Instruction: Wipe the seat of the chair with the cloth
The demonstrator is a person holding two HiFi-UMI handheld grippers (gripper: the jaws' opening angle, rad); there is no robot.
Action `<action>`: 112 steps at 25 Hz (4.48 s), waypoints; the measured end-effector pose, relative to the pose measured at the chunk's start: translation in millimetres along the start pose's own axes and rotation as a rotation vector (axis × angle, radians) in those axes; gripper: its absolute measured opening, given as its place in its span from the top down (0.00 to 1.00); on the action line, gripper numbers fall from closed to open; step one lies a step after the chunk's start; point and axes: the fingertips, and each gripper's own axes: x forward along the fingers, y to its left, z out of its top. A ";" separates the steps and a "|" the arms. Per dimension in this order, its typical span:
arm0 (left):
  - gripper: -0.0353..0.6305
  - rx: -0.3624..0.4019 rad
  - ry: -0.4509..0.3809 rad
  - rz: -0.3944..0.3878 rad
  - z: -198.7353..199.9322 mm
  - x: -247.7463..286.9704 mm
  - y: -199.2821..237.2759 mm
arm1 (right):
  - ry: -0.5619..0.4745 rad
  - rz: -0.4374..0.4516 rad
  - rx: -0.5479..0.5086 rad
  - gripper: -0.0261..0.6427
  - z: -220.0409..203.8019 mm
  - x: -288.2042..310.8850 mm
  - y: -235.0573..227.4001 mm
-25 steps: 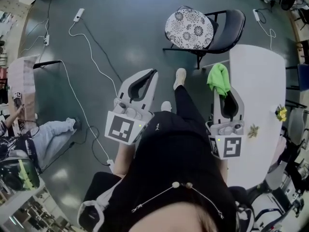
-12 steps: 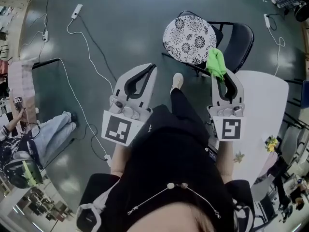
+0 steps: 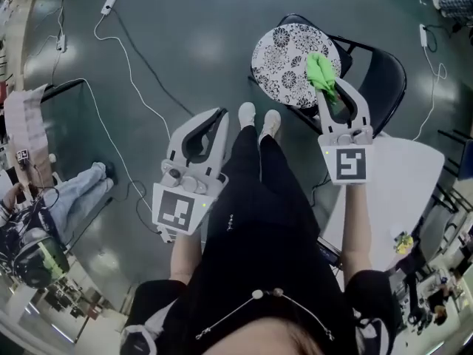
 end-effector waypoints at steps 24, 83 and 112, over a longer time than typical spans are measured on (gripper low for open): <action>0.94 -0.231 0.209 0.114 -184.8 55.4 97.8 | 0.506 0.321 -0.326 0.84 -333.8 320.4 44.9; 0.94 -0.114 0.088 0.006 -186.7 135.6 114.0 | 0.630 0.347 -0.580 0.84 -422.3 300.5 -28.9; 0.94 -0.106 0.098 -0.020 -184.7 151.1 100.3 | 0.725 0.830 -0.532 0.83 -499.8 140.5 120.9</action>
